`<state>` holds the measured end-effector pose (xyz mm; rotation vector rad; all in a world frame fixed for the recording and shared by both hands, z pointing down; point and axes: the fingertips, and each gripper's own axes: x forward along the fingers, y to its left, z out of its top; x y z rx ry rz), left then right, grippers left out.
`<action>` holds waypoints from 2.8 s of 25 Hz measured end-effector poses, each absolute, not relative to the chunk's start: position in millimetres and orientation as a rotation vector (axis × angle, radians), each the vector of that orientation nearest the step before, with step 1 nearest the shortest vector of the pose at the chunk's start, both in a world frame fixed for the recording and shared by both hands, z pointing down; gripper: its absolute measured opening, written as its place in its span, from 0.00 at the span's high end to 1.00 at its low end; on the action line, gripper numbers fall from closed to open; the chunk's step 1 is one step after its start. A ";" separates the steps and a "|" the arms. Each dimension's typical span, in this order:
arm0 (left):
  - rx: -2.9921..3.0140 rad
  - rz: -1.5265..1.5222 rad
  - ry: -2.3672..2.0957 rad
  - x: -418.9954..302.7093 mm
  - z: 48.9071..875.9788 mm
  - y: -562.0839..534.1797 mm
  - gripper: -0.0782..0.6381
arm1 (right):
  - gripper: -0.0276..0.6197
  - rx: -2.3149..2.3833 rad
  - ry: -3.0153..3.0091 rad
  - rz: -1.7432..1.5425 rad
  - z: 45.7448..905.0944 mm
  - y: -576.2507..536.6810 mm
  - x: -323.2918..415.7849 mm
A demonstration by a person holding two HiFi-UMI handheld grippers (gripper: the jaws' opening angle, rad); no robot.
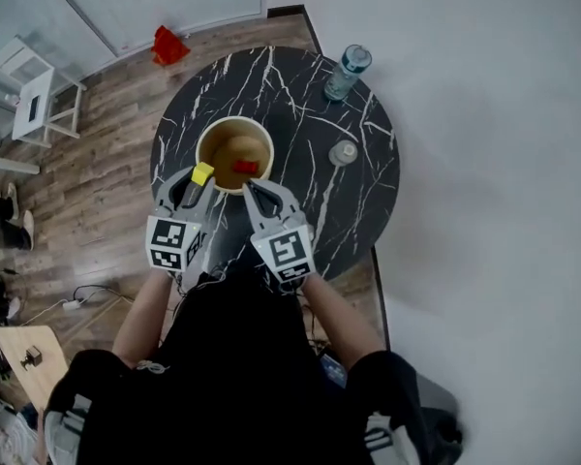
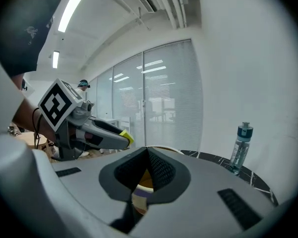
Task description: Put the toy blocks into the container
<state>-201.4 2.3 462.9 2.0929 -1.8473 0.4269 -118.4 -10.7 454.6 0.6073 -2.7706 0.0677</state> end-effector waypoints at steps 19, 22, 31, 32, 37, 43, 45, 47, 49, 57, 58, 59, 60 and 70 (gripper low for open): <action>2.185 0.540 -1.641 -169.2 484.5 -21.6 0.69 | 0.96 0.734 -2.717 0.121 454.6 -21.0 -98.1; 2.191 0.517 -1.662 -173.7 477.5 -19.5 0.69 | 0.96 0.726 -2.712 0.122 455.7 -17.3 -100.5; 2.158 0.472 -1.725 -189.2 471.8 -2.8 0.69 | 0.96 0.697 -2.738 0.100 449.2 -14.0 -114.2; 2.155 0.461 -1.739 -190.7 469.2 -0.6 0.71 | 0.96 0.694 -2.744 0.094 445.6 -13.9 -116.1; 2.168 0.390 -1.823 -197.3 448.4 7.9 0.89 | 0.96 0.775 -2.754 0.078 430.3 -21.1 -117.4; 2.159 0.271 -1.905 -210.5 410.1 15.8 0.89 | 0.96 0.880 -2.805 0.039 392.5 -28.0 -119.8; 2.160 0.228 -1.956 -218.1 392.8 16.5 0.89 | 0.96 0.905 -2.819 0.004 378.3 -29.0 -119.8; 2.156 0.193 -2.005 -226.2 377.5 17.5 0.89 | 0.96 0.940 -2.831 -0.022 364.0 -30.0 -118.1; 2.150 0.170 -2.041 -232.1 365.1 17.3 0.89 | 0.96 0.980 -2.846 -0.044 350.1 -33.2 -114.1; 2.178 0.033 -2.047 -227.9 331.7 22.8 0.89 | 0.96 1.044 -2.871 -0.145 310.7 -30.4 -105.7; 2.184 0.022 -2.047 -226.8 328.5 23.5 0.89 | 0.96 1.047 -2.871 -0.155 307.3 -29.3 -105.8; 2.191 0.021 -2.054 -226.0 325.5 23.6 0.89 | 0.96 1.046 -2.874 -0.160 304.2 -28.6 -106.3; 2.198 0.024 -2.063 -225.4 323.0 23.1 0.89 | 0.96 1.042 -2.880 -0.163 301.6 -28.2 -107.1; 2.213 0.026 -2.086 -222.1 317.7 22.3 0.89 | 0.96 1.026 -2.883 -0.193 294.8 -24.4 -108.5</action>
